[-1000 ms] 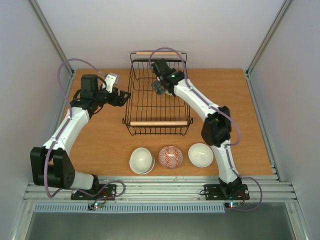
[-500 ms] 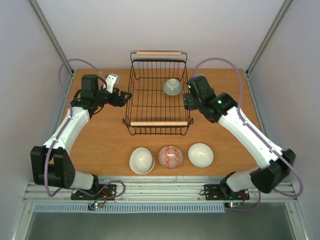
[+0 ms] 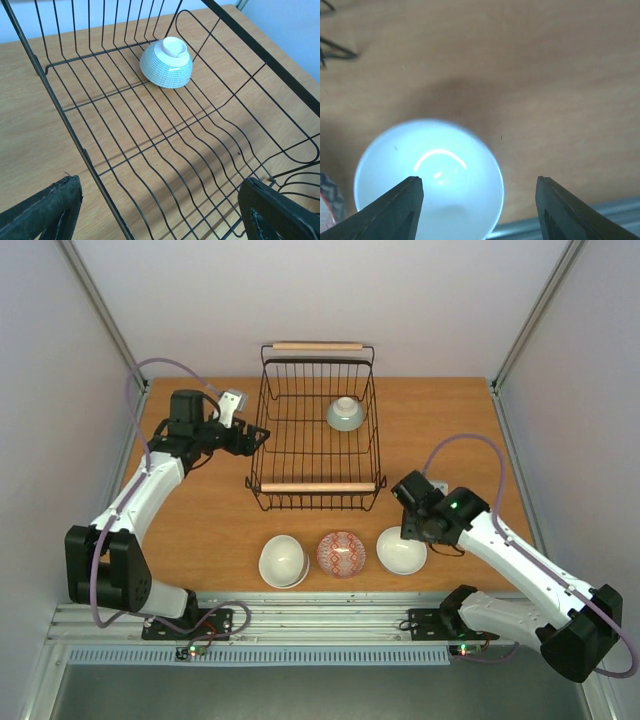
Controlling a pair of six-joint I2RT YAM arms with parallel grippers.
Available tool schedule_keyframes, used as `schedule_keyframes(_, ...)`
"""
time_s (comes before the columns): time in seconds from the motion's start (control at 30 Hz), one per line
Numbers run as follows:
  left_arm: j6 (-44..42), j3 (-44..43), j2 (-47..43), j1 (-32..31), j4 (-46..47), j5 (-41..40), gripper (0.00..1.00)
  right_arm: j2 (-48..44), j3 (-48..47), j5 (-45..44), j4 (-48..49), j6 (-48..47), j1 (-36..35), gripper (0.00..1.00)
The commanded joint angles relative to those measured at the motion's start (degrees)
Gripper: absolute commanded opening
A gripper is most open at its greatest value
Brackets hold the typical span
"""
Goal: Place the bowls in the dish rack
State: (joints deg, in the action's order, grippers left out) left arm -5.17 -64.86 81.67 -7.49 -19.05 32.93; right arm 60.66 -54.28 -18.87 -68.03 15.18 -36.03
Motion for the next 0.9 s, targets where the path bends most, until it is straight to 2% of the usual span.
schedule_keyframes(0.0, 0.63, -0.24, 1.68, -0.63, 1.36, 1.14, 0.85, -2.35, 4.17, 3.74, -1.42, 11.66, -2.93, 0.63)
schedule_keyframes(0.33, 0.77, -0.95, 1.82, -0.95, 0.29, 1.39, 0.85, -3.23, 11.26, 4.44, -2.28, 19.25, -5.80, 0.57)
schedule_keyframes(0.57, 0.86, -1.06, 2.03, -0.96, 0.11, 1.37, 0.85, -0.09, 14.73, 5.06, 1.82, 21.63, -8.34, 0.44)
schedule_keyframes(0.7, 0.82, -1.14, 1.84, -1.01, -0.10, 1.18, 0.86, 2.52, 15.62, 5.34, 3.87, 22.18, -9.68, 0.34)
schedule_keyframes(0.87, 0.69, -1.29, 1.65, -0.91, -0.27, 1.09, 0.85, 3.75, 15.92, 4.92, 3.89, 22.85, -10.33, 0.12)
